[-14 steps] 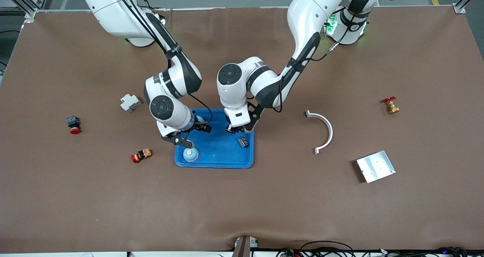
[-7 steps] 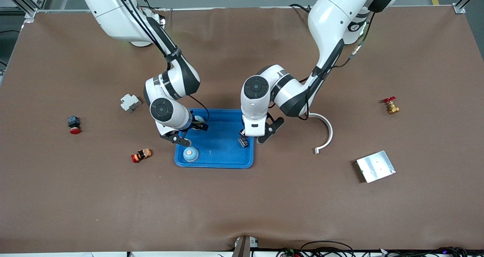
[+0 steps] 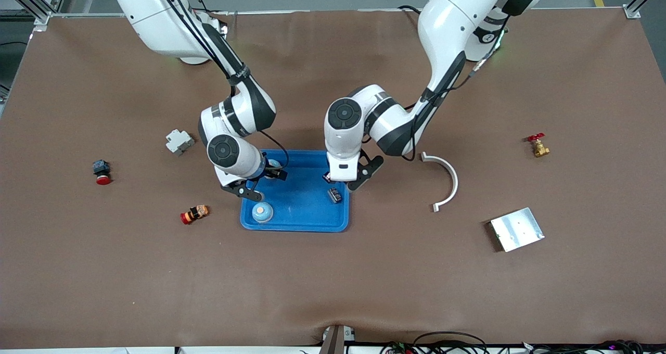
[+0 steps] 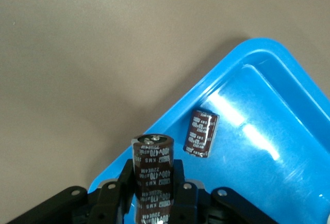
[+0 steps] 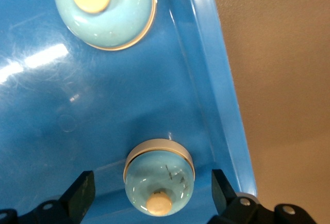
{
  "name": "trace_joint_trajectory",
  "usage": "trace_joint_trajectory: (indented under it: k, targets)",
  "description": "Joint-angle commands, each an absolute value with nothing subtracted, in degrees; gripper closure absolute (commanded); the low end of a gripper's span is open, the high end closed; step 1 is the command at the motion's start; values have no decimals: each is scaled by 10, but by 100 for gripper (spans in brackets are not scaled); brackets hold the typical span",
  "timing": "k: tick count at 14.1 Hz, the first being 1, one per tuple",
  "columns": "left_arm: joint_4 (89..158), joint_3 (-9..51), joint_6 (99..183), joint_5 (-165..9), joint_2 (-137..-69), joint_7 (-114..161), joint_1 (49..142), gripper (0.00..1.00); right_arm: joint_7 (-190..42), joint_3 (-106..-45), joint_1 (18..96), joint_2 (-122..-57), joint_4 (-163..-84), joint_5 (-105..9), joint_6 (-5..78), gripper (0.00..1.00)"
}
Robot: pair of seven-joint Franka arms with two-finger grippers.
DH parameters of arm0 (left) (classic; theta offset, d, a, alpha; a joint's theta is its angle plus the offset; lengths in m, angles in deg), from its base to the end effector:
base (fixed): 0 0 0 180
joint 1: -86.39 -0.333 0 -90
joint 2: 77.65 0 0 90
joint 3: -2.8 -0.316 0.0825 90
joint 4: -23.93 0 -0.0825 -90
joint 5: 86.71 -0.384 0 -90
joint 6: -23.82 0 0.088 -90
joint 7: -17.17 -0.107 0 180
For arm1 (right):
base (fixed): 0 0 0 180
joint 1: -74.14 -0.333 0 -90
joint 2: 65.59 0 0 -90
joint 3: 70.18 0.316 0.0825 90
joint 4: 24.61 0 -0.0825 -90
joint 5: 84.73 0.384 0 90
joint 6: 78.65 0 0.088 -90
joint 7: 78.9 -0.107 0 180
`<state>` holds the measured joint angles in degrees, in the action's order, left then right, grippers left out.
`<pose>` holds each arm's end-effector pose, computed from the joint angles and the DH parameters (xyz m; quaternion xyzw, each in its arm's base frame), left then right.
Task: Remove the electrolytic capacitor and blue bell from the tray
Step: 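Lift the capacitor with the left gripper while the right gripper grasps the bell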
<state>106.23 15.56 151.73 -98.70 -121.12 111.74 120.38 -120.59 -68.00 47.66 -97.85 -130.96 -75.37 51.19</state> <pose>0.5274 -0.5053 0.2540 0.9256 0.3773 0.0180 0.0246 0.5471 0.3026 0.2040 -0.9798 0.1713 0.1021 0.0122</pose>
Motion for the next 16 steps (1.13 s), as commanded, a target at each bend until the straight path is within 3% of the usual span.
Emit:
trace_joint_trajectory:
  k: [1,7,13,14,16]
  targets:
    - [1078,155,1513,-988,-1182,1050,1190,100,-1219,-677,474,-980,-1313,-746,519,0]
    - [1134,160,1470,-982,-1126,799,1151,100,-1245,-676,465,-997,-1313,-747,528,0]
    - [1224,160,1522,-983,-1084,663,1112,100,-1243,-676,467,-999,-1313,-748,531,0]
    - [1253,160,1549,-983,-1070,641,1102,100,-1244,-676,467,-999,-1313,-748,529,5]
    - [1305,160,1591,-983,-1048,566,1080,100,-1245,-675,470,-998,-1312,-748,524,41]
